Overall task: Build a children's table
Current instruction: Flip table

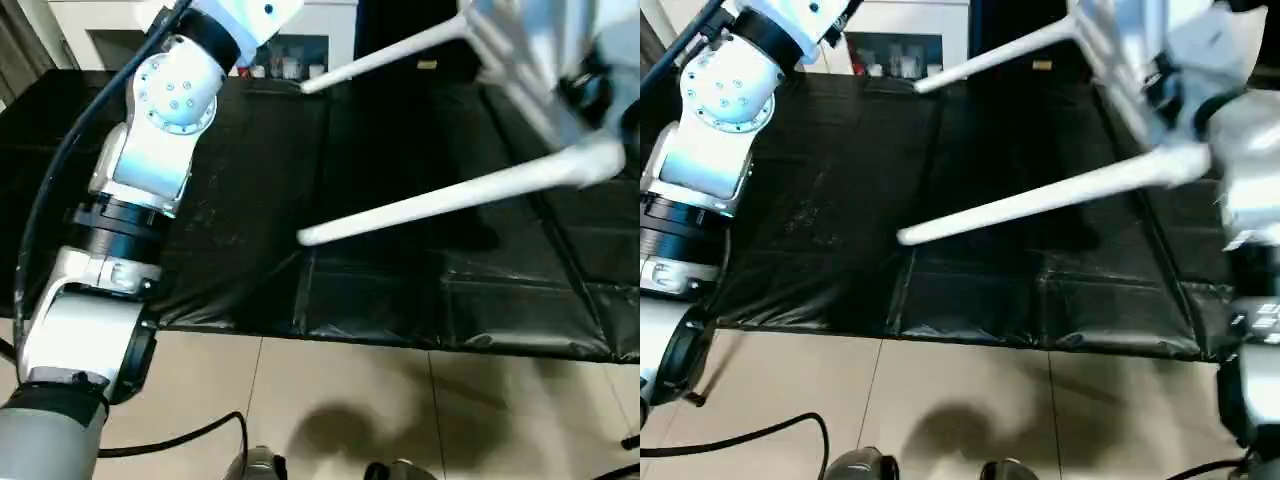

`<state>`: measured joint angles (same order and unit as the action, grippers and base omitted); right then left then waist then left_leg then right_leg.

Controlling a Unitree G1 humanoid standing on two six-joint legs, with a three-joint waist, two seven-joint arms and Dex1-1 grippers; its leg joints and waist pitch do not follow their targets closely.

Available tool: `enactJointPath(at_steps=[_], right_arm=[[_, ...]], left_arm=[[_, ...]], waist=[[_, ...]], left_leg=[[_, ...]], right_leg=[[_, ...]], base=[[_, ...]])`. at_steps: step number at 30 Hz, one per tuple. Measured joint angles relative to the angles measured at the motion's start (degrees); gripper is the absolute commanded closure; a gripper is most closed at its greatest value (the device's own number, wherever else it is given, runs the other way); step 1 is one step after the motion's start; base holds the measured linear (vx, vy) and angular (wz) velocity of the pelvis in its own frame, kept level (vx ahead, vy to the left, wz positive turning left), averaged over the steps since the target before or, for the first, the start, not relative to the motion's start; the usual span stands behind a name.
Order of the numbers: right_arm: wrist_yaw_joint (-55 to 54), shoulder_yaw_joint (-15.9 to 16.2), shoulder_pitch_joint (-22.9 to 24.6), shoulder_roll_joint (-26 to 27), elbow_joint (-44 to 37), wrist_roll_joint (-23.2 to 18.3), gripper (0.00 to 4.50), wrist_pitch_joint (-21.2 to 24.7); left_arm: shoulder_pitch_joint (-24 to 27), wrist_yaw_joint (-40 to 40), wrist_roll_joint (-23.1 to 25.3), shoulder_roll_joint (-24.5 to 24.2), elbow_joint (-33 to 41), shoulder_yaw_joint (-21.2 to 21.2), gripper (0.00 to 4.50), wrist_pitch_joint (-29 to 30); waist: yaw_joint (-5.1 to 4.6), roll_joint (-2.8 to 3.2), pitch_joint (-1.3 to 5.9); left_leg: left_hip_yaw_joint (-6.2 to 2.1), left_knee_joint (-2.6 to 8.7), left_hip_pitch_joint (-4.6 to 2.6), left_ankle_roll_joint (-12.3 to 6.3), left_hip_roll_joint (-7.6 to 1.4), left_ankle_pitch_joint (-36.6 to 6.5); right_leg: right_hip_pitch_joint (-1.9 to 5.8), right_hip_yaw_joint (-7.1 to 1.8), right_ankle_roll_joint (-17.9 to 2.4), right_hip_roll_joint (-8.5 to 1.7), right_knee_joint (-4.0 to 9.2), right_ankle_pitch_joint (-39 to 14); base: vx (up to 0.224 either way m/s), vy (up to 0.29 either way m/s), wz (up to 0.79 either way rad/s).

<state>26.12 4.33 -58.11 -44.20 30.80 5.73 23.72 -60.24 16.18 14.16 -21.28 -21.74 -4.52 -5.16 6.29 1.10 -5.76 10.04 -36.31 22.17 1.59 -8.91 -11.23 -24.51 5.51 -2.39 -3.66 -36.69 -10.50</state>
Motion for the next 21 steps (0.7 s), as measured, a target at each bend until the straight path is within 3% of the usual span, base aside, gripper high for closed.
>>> enactJointPath(at_steps=[2, 3, 4, 10, 12, 17, 21], right_arm=[[1.52, 0.70, -2.77, -0.88, 2.77, 1.47, 2.62, -2.02], [1.92, 0.91, -3.79, -0.90, 3.79, 2.03, 2.06, -2.90], [2.15, 1.14, -4.66, -0.81, 4.70, 2.48, 2.06, -3.62], [4.14, 1.82, -5.48, 0.86, 6.18, 3.64, 1.48, -12.23], [3.89, 1.76, -6.11, 0.98, 7.96, 3.58, 1.28, -19.29], [7.05, -2.93, -7.09, 3.15, 7.28, -2.25, 0.81, -25.36], [10.67, -7.70, -7.08, 6.25, 3.97, -9.26, 0.55, -28.50]], left_arm=[[0.90, 2.18, -1.95, 0.02, 1.95, 0.69, 2.41, 2.59], [1.36, 2.57, -2.51, 0.11, 2.62, 0.94, 2.45, 3.43], [1.60, 2.86, -2.97, 0.14, 3.25, 1.18, 2.45, 4.21], [3.58, 3.02, -3.36, 0.44, 6.35, 4.03, 2.52, 9.67], [3.74, 3.05, -3.51, 0.85, 7.40, 4.84, 2.52, 12.66], [4.79, 2.42, -5.16, 1.63, 8.10, 6.74, 2.52, 16.66], [5.92, 1.75, -6.10, 2.14, 7.79, 8.42, 2.52, 17.85]], waist=[[0.02, -0.17, -0.06], [0.00, -0.23, -0.06], [-0.03, -0.27, -0.03], [-1.11, -0.72, 0.21], [-1.35, -0.71, 0.21], [-1.41, -0.70, 0.22], [-1.14, -0.85, 0.22]], left_leg=[[0.00, 0.00, -0.13, 0.00, -0.01, 0.00], [-0.01, 0.00, -0.18, 0.00, -0.03, 0.00], [-0.01, 0.00, -0.18, 0.00, -0.06, 0.00], [-0.04, -0.02, -0.19, 0.10, -0.12, -0.05], [-0.02, -0.04, -0.17, 0.08, -0.08, -0.04], [-0.03, -0.06, -0.20, 0.01, -0.08, 0.00], [-0.04, -0.06, -0.12, -0.03, -0.10, 0.03]], right_leg=[[0.20, 0.02, 0.04, -0.01, -0.01, -0.03], [0.26, 0.05, 0.05, -0.01, -0.01, -0.03], [0.29, 0.11, 0.05, -0.01, -0.01, -0.03], [0.54, 0.21, 0.06, 0.00, 0.24, -0.03], [0.54, 0.19, 0.05, -0.04, 0.29, -0.02], [0.61, 0.21, 0.06, -0.04, 0.30, -0.02], [0.65, 0.23, 0.06, -0.03, 0.32, -0.01]], base=[[0.000, 0.000, 0.00], [0.000, 0.000, 0.00], [0.000, 0.000, 0.00], [0.000, 0.000, 0.00], [0.000, 0.000, 0.00], [0.000, 0.000, 0.00], [0.000, 0.000, 0.00]])
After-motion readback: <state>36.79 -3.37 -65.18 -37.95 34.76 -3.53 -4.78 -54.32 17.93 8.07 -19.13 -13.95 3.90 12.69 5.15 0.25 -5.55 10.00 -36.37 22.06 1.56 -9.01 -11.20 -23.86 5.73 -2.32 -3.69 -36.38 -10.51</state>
